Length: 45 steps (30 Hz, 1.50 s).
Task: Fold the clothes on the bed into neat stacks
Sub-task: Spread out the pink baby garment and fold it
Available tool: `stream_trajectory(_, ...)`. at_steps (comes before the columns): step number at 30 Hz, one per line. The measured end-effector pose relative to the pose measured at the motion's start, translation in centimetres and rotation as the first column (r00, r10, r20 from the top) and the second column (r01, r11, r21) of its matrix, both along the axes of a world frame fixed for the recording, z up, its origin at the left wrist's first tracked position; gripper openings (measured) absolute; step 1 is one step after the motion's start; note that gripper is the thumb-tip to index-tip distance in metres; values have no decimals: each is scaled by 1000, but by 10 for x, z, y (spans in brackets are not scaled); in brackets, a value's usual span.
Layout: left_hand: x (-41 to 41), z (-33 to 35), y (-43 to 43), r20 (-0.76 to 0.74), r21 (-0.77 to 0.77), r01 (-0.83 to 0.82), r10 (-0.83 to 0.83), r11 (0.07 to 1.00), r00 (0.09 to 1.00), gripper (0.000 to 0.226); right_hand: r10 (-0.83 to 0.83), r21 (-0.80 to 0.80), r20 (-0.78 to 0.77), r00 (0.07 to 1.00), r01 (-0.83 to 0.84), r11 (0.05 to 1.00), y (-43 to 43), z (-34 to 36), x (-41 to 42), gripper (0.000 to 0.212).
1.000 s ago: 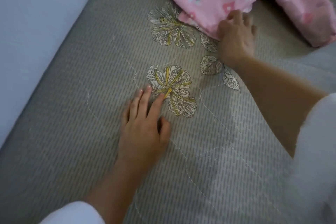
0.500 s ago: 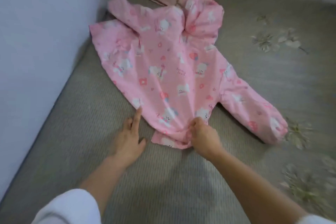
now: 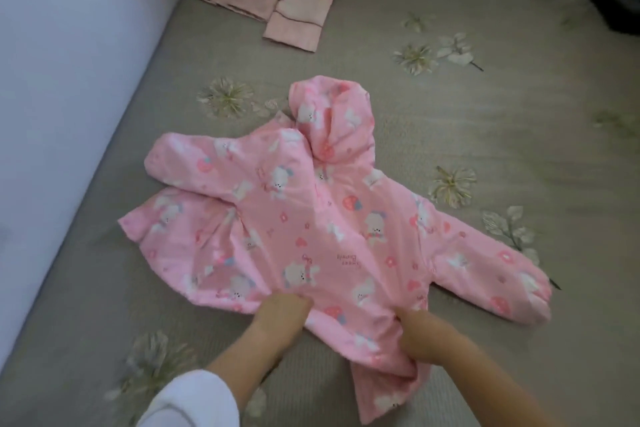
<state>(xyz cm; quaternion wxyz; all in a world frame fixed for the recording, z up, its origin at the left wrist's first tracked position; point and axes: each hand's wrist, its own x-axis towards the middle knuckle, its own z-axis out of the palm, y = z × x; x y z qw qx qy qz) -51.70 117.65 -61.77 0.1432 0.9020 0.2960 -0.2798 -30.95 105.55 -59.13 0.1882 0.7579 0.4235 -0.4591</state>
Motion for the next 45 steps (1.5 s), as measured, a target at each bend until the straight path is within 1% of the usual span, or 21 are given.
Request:
stream_trajectory(4,32,11,-69,-54,-201,-59,49,978,997,21,92,-71,43,995,-89,994,-67,5,36,40)
stream_trajectory(8,59,10,-147,-97,-380,-55,19,923,995,17,83,-181,26,996,-77,980,-134,8,69,48)
stream_trajectory(12,70,15,-188,-221,-709,-119,-59,695,974,36,77,-364,-122,989,-117,924,-158,13,103,16)
stream_trajectory(14,70,21,-176,-210,-783,-260,154,565,966,34,-20,-324,-138,990,-26,946,-148,20,119,14)
stream_trajectory(15,71,28,-163,-161,-785,-358,393,505,905,22,-41,-193,-94,995,22,981,-138,20,128,18)
stream_trajectory(16,70,31,-147,-77,-767,-462,650,447,756,6,-68,-11,-33,997,68,998,-127,18,135,23)
stream_trajectory(17,68,35,-128,57,-712,-576,851,401,523,9,-106,168,15,994,102,981,-114,14,140,24)
stream_trajectory(18,64,35,-106,238,-637,-677,929,369,282,15,-150,318,45,988,128,940,-99,11,141,24)
stream_trajectory(19,59,36,-83,420,-531,-766,898,362,133,14,-190,432,61,980,145,890,-84,7,140,26)
stream_trajectory(20,52,34,-61,539,-416,-835,837,361,93,13,-217,524,64,974,152,838,-69,3,138,30)
stream_trajectory(21,46,33,-41,554,-311,-883,822,352,132,31,-224,586,69,972,143,798,-55,-1,135,39)
stream_trajectory(22,39,29,-25,485,-246,-892,845,379,225,56,-206,603,81,975,116,789,-43,-7,132,48)
stream_trajectory(24,28,24,-7,236,-198,-836,853,512,466,88,-111,500,138,984,28,866,-27,-16,124,66)
stream_trajectory(26,24,22,-7,58,-182,-711,729,680,682,92,6,334,216,976,-79,939,-22,-25,119,64)
stream_trajectory(28,21,24,-10,21,-154,-606,616,780,787,89,54,293,240,969,-125,948,-18,-24,120,43)
stream_trajectory(30,19,36,0,100,-215,-597,625,773,774,61,-13,391,185,983,-62,918,-10,-6,128,12)
stream_trajectory(31,18,47,7,136,-274,-607,655,746,743,43,-84,453,94,992,32,891,-6,8,133,8)
stream_trajectory(34,20,93,35,244,-424,-601,725,677,645,28,-271,602,-103,957,277,748,7,56,158,26)
stream_trajectory(37,37,148,56,387,-491,-566,747,663,540,13,-279,754,-75,957,237,612,19,108,177,21)
stream_trajectory(41,71,224,76,668,-284,-544,570,790,478,16,-271,919,79,959,35,393,31,182,197,21)
stream_trajectory(45,95,294,77,836,0,-558,306,830,455,37,-304,982,183,935,-161,98,28,248,216,21)
